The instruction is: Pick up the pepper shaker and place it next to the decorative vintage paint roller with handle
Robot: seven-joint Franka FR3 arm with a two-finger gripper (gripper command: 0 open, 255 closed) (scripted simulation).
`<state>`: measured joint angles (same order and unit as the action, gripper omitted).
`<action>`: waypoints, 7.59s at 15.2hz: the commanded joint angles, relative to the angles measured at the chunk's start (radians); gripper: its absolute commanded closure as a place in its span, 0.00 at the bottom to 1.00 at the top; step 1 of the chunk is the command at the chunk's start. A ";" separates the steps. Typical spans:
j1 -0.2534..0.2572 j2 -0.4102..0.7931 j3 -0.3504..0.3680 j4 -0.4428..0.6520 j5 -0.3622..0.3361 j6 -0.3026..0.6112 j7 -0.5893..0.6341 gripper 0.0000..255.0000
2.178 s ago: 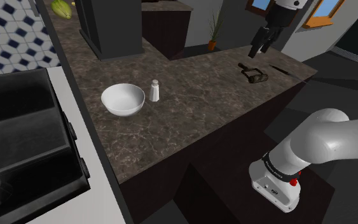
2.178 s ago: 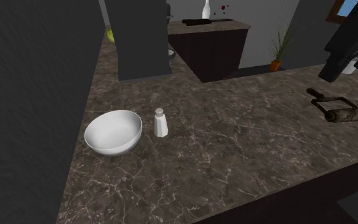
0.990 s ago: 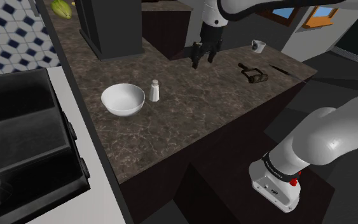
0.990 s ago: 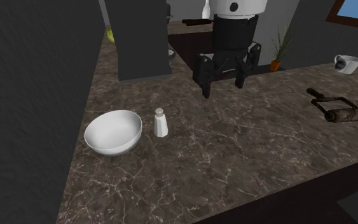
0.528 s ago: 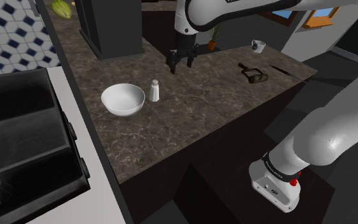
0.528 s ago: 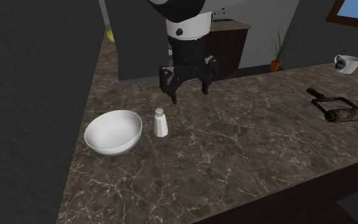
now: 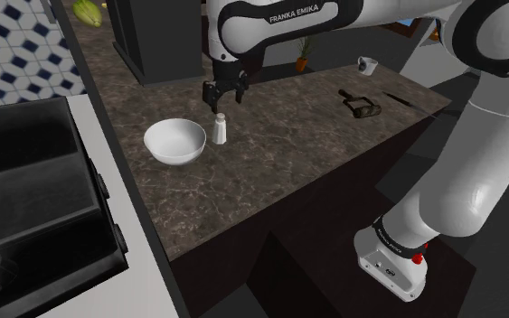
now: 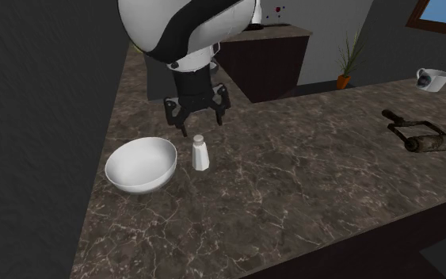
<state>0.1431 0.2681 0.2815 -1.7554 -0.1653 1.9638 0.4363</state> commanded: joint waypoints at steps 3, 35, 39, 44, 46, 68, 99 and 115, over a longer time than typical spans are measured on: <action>0.023 0.093 -0.002 0.074 -0.029 0.007 0.029 0.00; 0.019 0.074 -0.001 0.094 -0.021 -0.030 0.018 1.00; 0.019 0.061 0.001 0.129 -0.015 -0.078 0.011 1.00; 0.020 0.049 0.004 0.180 -0.008 -0.139 0.003 1.00; 0.021 0.046 0.005 0.202 -0.007 -0.165 0.000 1.00; -0.082 -0.136 -0.040 0.149 0.046 -0.271 -0.166 1.00; -0.436 -0.344 -0.427 -0.114 0.060 -0.142 -0.896 1.00; -0.636 -0.072 -0.605 0.209 0.152 -0.171 -1.290 1.00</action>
<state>-0.4757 0.1686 -0.3130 -1.5837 -0.0252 1.8012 -0.8231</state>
